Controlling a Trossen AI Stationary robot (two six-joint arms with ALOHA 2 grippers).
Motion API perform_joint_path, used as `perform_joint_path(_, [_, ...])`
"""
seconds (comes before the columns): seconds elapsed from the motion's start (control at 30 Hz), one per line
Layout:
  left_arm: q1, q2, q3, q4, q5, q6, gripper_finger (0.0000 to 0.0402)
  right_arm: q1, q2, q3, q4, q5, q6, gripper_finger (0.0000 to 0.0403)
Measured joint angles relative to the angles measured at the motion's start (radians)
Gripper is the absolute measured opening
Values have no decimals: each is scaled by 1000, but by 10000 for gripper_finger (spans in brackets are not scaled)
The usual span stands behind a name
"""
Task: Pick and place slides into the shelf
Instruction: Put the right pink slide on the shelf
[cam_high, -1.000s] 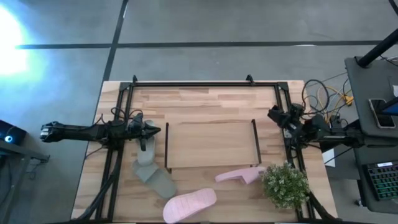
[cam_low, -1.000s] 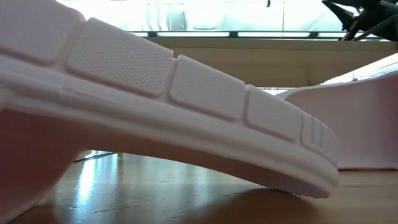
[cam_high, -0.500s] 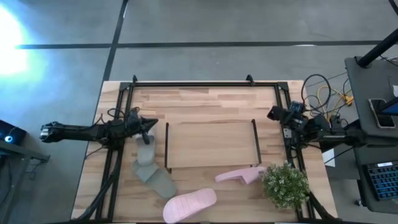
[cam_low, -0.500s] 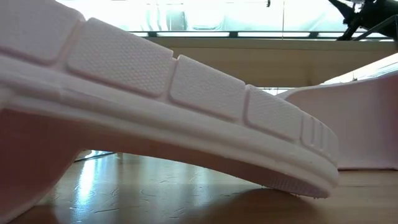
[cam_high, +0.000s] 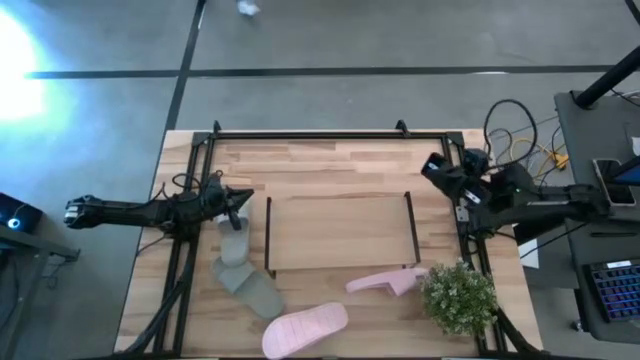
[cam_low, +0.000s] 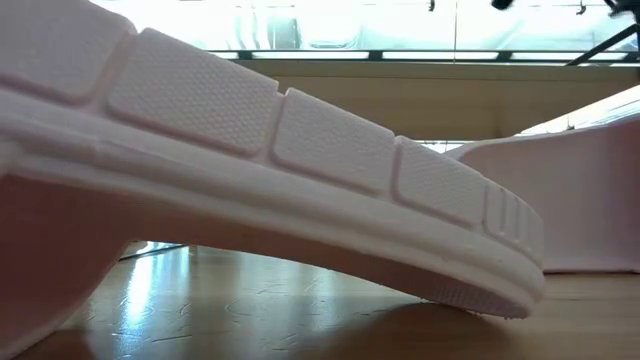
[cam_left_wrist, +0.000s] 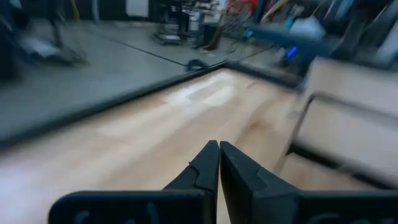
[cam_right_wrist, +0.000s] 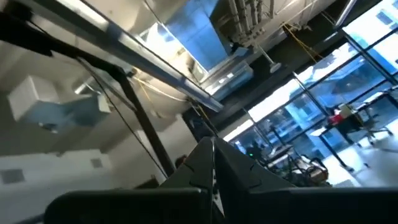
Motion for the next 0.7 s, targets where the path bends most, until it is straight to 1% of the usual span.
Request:
perform_joint_path(0.07, [0, -1, 1, 101, 67, -240, 0, 0, 64, 76, -102, -53, 5, 9])
perform_joint_path(0.13, [0, -2, 1, 181, 126, -518, 0, 0, 116, 161, -298, -134, -3, 9])
perform_joint_path(0.17, [0, -2, 1, 213, 139, -625, 0, 2, 143, 206, -415, -151, -3, 9])
perform_joint_path(0.2, [0, -2, 1, 231, 142, -686, 0, 7, 173, 255, -546, -151, -3, 9])
perform_joint_path(0.27, [0, 0, 1, 268, 149, -750, 0, 24, 234, 346, -779, -114, -22, 9])
perform_joint_path(0.3, [0, 4, 1, 299, 160, -755, 0, 34, 265, 394, -879, -85, -46, 9])
perform_joint_path(0.37, [-1, 15, 1, 392, 191, -715, 0, 54, 326, 496, -1050, -18, -96, 9])
perform_joint_path(0.47, [-2, 49, 1, 611, 218, -610, 0, 78, 412, 640, -1276, 56, -173, 9])
perform_joint_path(0.53, [-7, 83, 6, 759, 222, -523, 0, 97, 467, 723, -1381, 92, -213, 9])
perform_joint_path(0.6, [-14, 125, 24, 877, 250, -453, 0, 119, 514, 799, -1459, 118, -244, 9])
perform_joint_path(0.7, [-16, 191, 73, 964, 350, -410, 0, 150, 576, 897, -1574, 134, -273, 9])
